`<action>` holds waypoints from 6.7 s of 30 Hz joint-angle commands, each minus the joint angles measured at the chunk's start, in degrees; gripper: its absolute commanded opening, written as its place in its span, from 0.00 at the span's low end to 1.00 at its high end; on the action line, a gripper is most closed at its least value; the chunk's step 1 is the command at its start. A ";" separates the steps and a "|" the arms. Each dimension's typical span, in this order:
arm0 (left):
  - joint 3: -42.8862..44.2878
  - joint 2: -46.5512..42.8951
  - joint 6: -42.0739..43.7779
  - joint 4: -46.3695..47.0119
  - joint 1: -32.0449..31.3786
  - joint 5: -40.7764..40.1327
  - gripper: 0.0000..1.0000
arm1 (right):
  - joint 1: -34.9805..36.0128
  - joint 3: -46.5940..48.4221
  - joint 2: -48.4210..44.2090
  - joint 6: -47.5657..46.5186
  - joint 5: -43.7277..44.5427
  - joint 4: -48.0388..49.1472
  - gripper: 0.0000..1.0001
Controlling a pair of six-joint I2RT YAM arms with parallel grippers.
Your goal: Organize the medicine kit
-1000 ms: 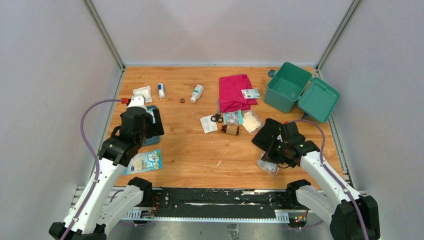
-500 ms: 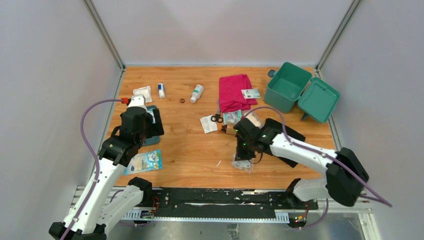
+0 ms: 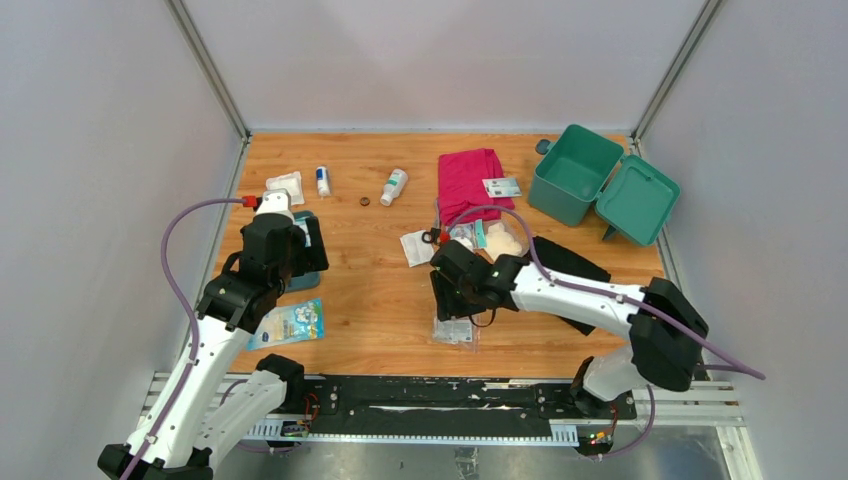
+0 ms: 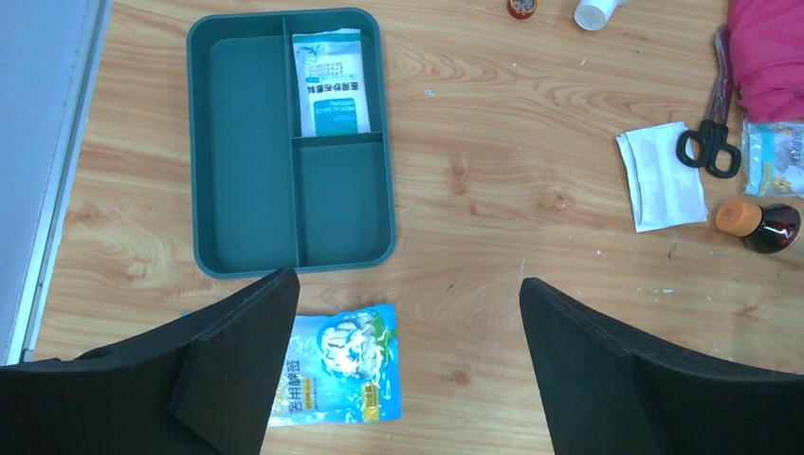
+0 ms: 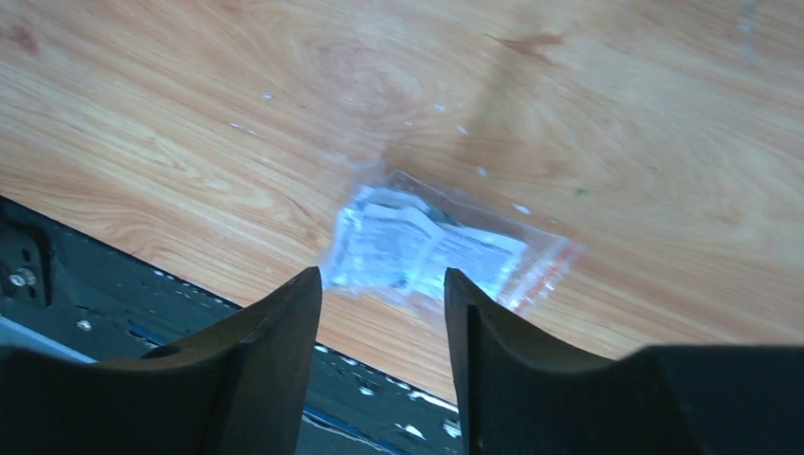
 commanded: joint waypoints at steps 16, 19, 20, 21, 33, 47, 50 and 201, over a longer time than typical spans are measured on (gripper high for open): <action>-2.33 3.03 -5.14 4.71 -0.42 20.69 0.96 | -9.96 -15.80 -12.92 -2.68 -4.24 0.43 0.71; -6.69 3.27 -8.99 8.03 -1.23 25.22 0.94 | -11.31 -18.03 -11.94 -1.93 -6.05 3.12 0.72; -8.09 3.08 -9.88 8.79 -1.86 25.55 0.93 | -12.02 -18.99 -11.89 -1.90 -6.98 4.66 0.72; -9.12 2.86 -10.48 9.25 -2.61 25.68 0.93 | -12.93 -20.23 -11.82 -1.86 -8.30 7.30 0.72; -13.56 -0.69 -11.84 9.80 -4.55 26.97 0.94 | -18.09 -27.25 -7.56 -1.86 -19.78 21.64 0.60; -11.03 -0.62 -11.16 7.98 -4.55 26.65 0.94 | -18.07 -24.81 -8.17 -2.56 -17.00 18.02 0.00; -8.03 -0.06 -9.52 6.02 -4.55 23.93 0.94 | -18.24 -22.92 -12.20 -3.63 -15.07 15.29 0.00; 1.90 14.36 7.09 1.72 -4.54 9.24 0.98 | -63.50 41.71 14.84 -6.07 8.60 -5.53 0.00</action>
